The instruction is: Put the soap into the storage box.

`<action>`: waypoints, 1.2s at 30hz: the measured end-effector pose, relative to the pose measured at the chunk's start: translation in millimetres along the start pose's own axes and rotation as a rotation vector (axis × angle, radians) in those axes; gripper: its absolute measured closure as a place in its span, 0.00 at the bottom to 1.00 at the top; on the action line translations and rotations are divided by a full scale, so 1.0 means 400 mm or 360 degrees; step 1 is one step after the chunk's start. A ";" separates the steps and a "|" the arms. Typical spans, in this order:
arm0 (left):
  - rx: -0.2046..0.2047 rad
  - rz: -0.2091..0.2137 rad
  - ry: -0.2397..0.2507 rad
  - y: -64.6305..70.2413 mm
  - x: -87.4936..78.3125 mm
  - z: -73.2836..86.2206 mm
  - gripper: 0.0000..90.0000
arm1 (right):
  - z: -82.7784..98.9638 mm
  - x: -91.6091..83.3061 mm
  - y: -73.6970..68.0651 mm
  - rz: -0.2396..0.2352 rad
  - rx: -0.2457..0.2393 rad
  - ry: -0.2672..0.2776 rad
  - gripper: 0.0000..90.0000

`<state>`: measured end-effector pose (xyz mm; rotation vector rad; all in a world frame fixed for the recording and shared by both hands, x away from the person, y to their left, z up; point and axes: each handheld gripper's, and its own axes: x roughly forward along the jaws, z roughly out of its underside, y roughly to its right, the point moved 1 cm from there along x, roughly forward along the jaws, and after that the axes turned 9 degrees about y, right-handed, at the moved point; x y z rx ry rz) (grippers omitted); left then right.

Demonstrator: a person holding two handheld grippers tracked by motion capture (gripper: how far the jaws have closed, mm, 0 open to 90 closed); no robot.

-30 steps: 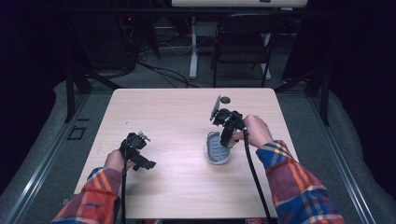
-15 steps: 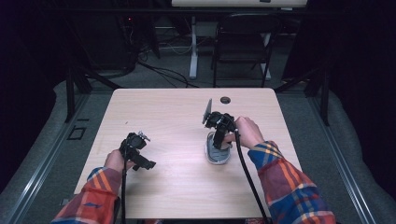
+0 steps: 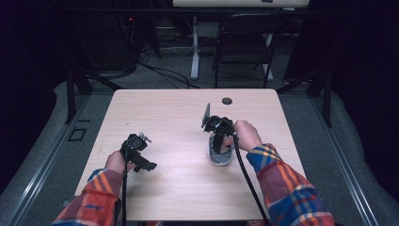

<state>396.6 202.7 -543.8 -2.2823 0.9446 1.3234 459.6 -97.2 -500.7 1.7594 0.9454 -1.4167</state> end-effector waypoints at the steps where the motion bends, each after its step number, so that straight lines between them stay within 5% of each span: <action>1: 0.0005 -0.0001 -0.0001 -0.001 0.000 0.000 0.00 | 0.001 0.003 0.000 0.0000 0.0000 -0.0006 0.26; 20: 0.0004 -0.0003 0.0000 0.000 -0.001 0.000 0.00 | 0.014 0.038 0.002 -0.0010 0.0035 -0.0028 0.26; 36: 0.0000 -0.0006 0.0000 0.001 -0.001 0.000 0.00 | 0.025 0.023 0.008 -0.0040 0.0056 -0.0020 0.24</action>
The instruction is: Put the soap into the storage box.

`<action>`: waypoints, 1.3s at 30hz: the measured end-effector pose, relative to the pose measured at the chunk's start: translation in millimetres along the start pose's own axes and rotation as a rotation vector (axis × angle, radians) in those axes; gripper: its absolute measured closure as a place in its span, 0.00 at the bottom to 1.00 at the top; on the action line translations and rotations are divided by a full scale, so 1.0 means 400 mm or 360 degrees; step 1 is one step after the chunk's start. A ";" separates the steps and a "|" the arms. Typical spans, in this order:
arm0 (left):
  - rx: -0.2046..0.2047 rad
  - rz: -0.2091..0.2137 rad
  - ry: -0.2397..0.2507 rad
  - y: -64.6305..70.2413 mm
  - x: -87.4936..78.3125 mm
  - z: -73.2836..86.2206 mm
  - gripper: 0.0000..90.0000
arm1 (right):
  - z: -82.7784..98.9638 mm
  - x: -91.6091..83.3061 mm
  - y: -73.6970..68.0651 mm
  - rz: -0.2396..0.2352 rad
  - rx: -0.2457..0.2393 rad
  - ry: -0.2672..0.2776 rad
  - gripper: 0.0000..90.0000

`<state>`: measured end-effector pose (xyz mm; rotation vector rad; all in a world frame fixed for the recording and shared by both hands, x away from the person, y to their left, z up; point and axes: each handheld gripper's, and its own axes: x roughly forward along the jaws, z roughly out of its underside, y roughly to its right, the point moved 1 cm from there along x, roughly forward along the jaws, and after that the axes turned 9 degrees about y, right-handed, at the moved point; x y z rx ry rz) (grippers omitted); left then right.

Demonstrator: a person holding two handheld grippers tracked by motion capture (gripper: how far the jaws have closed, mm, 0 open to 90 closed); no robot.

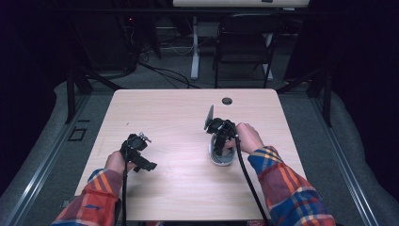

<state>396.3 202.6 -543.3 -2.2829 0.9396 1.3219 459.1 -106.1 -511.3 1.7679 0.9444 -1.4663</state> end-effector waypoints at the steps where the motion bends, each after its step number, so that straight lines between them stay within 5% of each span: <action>1: 0.0000 0.0000 0.0000 0.000 0.000 0.000 0.00 | 0.000 0.000 0.000 0.0000 0.0000 0.0000 0.24; 19: -0.0002 0.0005 0.0000 0.000 0.001 0.000 0.00 | 0.026 -0.062 -0.003 0.0014 0.0006 0.0123 0.16; 32: -0.0001 0.0006 -0.0005 0.001 0.001 -0.001 0.00 | 0.127 -0.151 0.020 0.0066 0.0084 0.0267 0.08; 39: 0.0002 0.0004 -0.0009 0.001 0.002 -0.001 0.00 | 0.194 -0.167 0.034 0.0109 0.0118 0.0256 0.06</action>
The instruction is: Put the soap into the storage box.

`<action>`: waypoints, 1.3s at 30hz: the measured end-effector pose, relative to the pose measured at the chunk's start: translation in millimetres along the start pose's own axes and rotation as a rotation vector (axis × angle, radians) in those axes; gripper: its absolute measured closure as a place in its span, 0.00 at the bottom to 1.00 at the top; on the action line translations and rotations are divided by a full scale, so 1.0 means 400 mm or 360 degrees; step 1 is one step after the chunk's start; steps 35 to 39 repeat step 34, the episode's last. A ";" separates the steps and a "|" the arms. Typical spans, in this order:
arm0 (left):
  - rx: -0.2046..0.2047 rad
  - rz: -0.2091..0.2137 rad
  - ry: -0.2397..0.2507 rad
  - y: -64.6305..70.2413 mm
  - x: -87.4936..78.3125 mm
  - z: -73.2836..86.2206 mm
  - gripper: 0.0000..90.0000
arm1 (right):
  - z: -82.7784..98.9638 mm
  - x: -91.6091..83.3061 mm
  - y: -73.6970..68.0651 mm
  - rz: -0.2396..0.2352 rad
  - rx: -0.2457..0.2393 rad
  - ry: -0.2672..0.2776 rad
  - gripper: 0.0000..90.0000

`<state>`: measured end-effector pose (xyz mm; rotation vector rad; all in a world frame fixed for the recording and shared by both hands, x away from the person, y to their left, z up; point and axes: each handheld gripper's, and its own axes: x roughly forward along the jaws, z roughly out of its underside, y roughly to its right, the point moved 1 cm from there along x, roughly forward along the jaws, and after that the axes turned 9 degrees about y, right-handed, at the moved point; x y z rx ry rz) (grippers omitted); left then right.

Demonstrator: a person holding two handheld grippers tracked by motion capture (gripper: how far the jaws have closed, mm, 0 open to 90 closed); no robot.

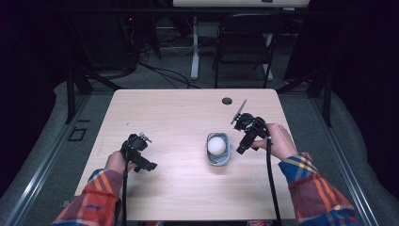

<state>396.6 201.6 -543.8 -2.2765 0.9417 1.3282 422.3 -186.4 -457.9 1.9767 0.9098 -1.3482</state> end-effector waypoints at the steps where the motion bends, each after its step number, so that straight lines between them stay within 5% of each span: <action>1: 0.0001 0.0000 0.0000 0.000 0.000 0.000 0.00 | 0.011 -0.003 0.004 0.0003 0.0007 -0.0004 0.06; 20: 0.0012 -0.0007 -0.0006 0.001 -0.001 -0.001 0.00 | 0.208 0.016 0.042 0.0072 0.0150 -0.0097 0.05; 25: 0.0008 -0.0016 -0.0012 0.001 0.001 0.000 0.00 | 0.263 0.040 0.038 0.0107 0.0188 -0.0001 0.05; 39: -0.0006 -0.0004 0.0001 0.001 -0.001 0.001 0.00 | 0.313 0.082 0.036 0.0082 0.0243 -0.0052 0.09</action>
